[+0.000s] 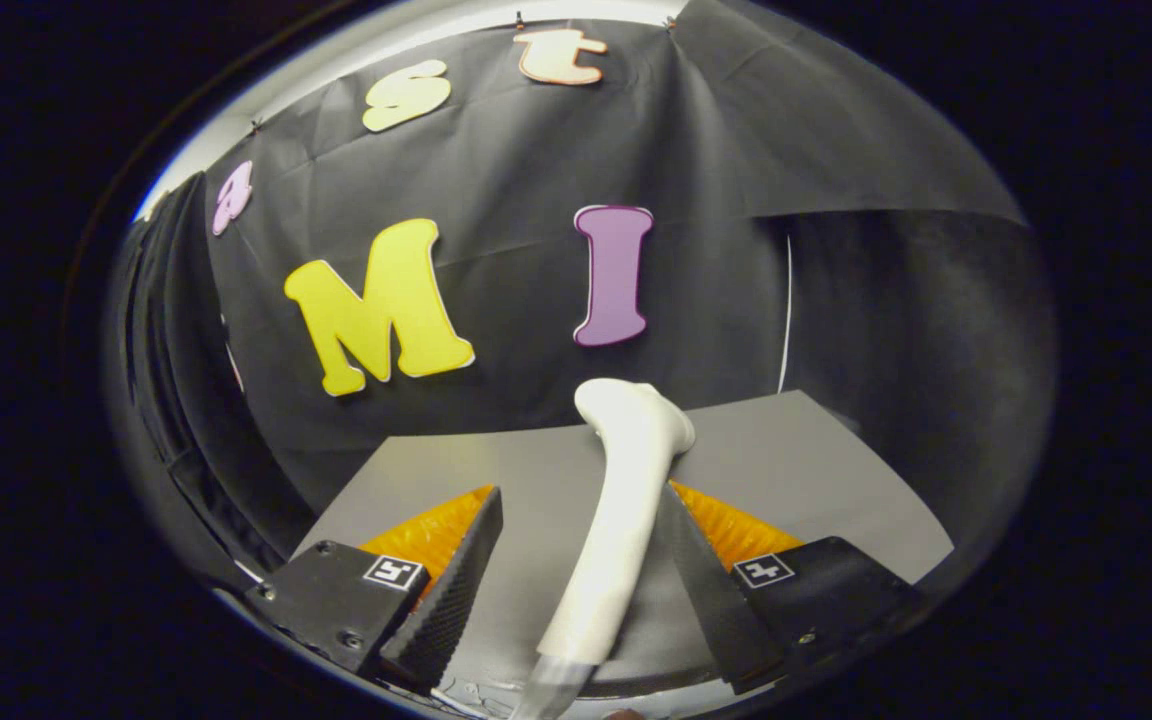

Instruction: Iron the clothes twice with a garment steamer, once on the left side and once on the right side.

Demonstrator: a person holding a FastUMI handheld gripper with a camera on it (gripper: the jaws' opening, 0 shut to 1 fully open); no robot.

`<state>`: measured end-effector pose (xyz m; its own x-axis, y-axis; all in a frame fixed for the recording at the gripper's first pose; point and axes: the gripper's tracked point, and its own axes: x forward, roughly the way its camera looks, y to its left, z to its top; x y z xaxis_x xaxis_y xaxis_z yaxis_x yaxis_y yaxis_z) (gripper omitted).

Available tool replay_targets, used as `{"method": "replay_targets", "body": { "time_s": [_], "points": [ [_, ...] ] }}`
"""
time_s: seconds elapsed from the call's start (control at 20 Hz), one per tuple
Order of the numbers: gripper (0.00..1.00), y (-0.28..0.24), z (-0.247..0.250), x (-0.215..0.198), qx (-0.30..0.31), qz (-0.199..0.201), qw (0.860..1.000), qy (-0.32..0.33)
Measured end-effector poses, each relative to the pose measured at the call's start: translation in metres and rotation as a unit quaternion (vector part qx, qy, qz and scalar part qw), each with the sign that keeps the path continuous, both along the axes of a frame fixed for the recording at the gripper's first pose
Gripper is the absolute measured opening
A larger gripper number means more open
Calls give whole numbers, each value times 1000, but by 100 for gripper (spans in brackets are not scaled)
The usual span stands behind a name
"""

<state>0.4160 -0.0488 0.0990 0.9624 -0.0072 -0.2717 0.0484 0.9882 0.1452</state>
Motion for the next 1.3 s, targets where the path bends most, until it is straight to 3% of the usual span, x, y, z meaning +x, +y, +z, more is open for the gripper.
{"method": "replay_targets", "body": {
  "time_s": [0.25,0.7,1.05,1.15,1.3],
  "points": [
    [96,-6,-28,18,18,-4,997,74],
    [85,-2,-44,36,32,12,992,123],
    [55,-13,-44,36,45,-20,990,129],
    [51,-15,-42,33,63,-42,989,127],
    [45,-12,-18,25,75,-42,993,82]
  ]
}}
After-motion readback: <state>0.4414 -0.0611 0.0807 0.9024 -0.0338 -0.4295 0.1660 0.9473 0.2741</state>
